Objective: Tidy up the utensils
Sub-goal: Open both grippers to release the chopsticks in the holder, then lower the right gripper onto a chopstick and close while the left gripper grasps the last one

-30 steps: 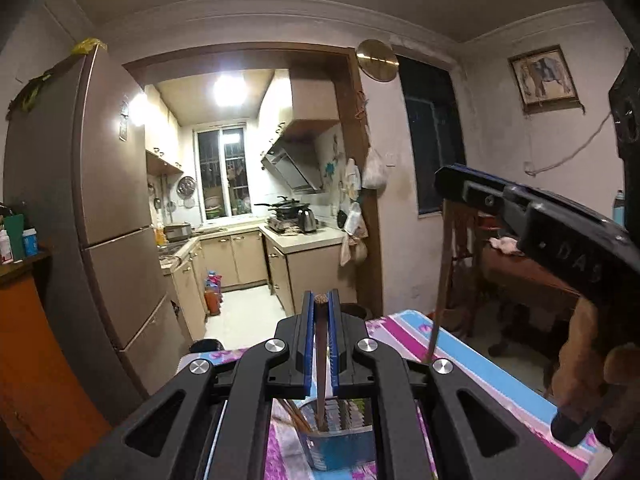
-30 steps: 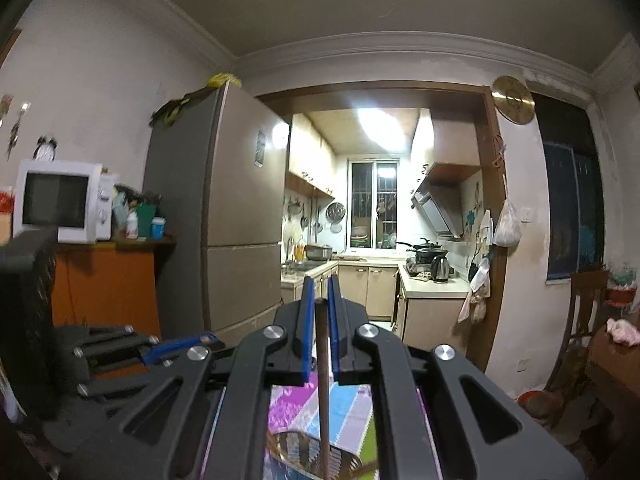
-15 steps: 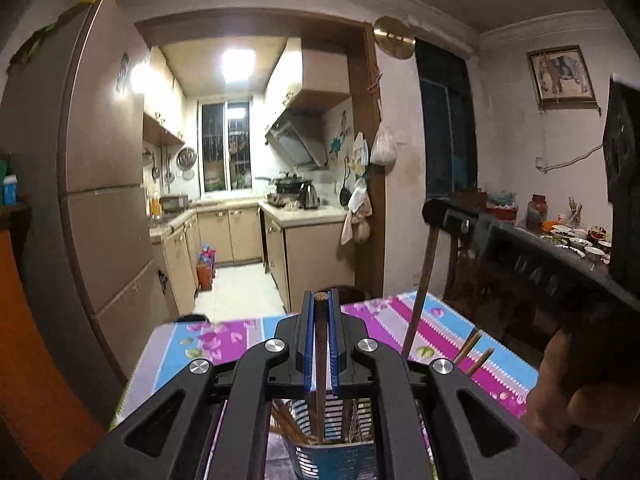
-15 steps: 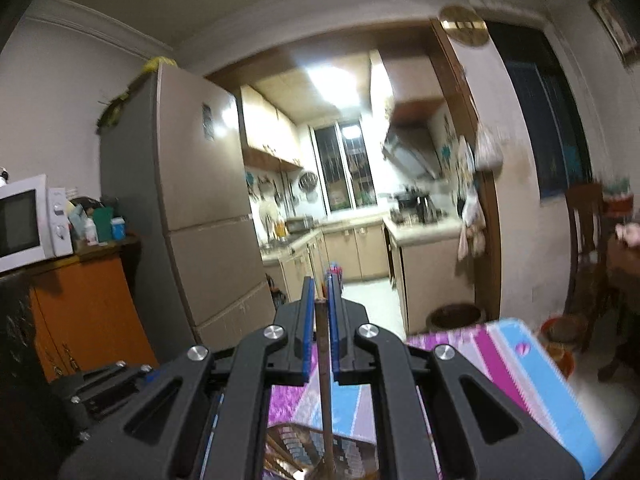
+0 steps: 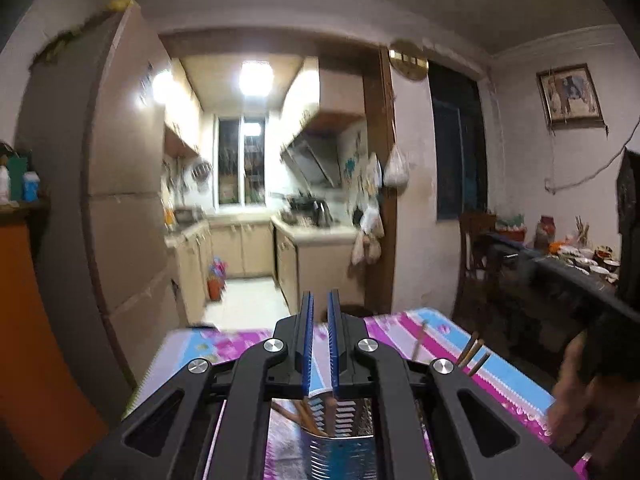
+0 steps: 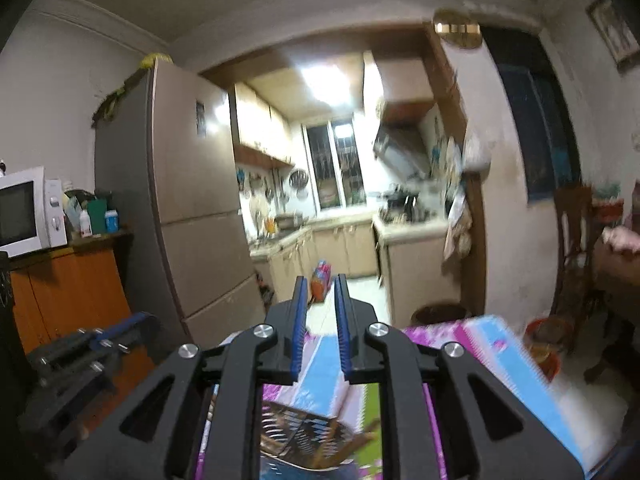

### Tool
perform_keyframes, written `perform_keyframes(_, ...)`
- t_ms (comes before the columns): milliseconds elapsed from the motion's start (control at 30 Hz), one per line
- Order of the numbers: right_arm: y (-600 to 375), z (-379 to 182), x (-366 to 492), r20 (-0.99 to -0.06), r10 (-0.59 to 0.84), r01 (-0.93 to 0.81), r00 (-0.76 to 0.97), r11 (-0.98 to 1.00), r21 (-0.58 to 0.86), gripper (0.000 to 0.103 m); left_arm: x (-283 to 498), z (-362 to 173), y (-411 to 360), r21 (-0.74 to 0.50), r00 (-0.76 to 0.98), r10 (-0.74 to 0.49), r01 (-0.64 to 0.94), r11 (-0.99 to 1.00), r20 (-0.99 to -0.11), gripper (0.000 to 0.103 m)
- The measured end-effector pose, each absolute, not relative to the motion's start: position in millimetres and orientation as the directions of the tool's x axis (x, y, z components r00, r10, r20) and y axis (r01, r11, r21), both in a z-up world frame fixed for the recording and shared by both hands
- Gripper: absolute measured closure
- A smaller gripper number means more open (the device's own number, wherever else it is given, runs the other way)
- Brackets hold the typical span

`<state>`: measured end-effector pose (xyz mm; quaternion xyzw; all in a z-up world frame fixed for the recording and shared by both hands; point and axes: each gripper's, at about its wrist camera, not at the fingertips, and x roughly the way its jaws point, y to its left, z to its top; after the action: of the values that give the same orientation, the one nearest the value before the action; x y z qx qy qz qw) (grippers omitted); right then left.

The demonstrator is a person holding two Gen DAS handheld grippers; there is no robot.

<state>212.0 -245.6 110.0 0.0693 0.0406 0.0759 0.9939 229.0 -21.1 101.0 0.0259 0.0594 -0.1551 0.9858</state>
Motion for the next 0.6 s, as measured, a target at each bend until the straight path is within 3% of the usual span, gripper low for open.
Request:
perform_keyframes(67,-263,123,189,-0.038,0.132,-0.127,0.991,0.985,0.118,0.091,200,115,-10,0.073,0.958,-0.280,0.284,0.956,-0.062,0.093)
perform_keyframes(133,-287,134,157,-0.011,0.099,-0.097,0.995,0.992,0.083,0.088,173,122,-2,0.116,0.967,-0.254,0.255,0.960,-0.018,0.079)
perform_keyframes(167,-296,137,146,-0.005,0.087,-0.087,0.996,0.994,0.070,0.082,159,125,2,0.138,0.970,-0.244,0.242,0.960,0.000,0.073)
perform_keyframes(200,-310,139,126,0.002,0.068,-0.068,0.998,0.997,0.047,0.072,142,125,6,0.162,0.971,-0.240,0.235,0.958,0.012,0.072)
perform_keyframes(300,-341,131,75,-0.008,0.011,-0.011,1.000,1.000,-0.009,0.056,98,117,12,0.238,0.971,-0.237,0.231,0.944,0.000,0.072)
perform_keyframes(333,-348,125,62,-0.022,-0.008,0.007,1.000,1.000,-0.025,0.053,79,108,15,0.262,0.971,-0.240,0.237,0.936,-0.022,0.072)
perform_keyframes(500,-369,65,-1,-0.163,-0.091,0.075,0.982,0.992,-0.101,0.013,25,56,19,0.285,0.945,-0.274,0.316,0.905,-0.176,0.067)
perform_keyframes(600,-364,17,-26,-0.244,-0.122,0.094,0.962,0.988,-0.122,0.006,-4,6,13,0.222,0.886,-0.334,0.414,0.883,-0.322,0.058)
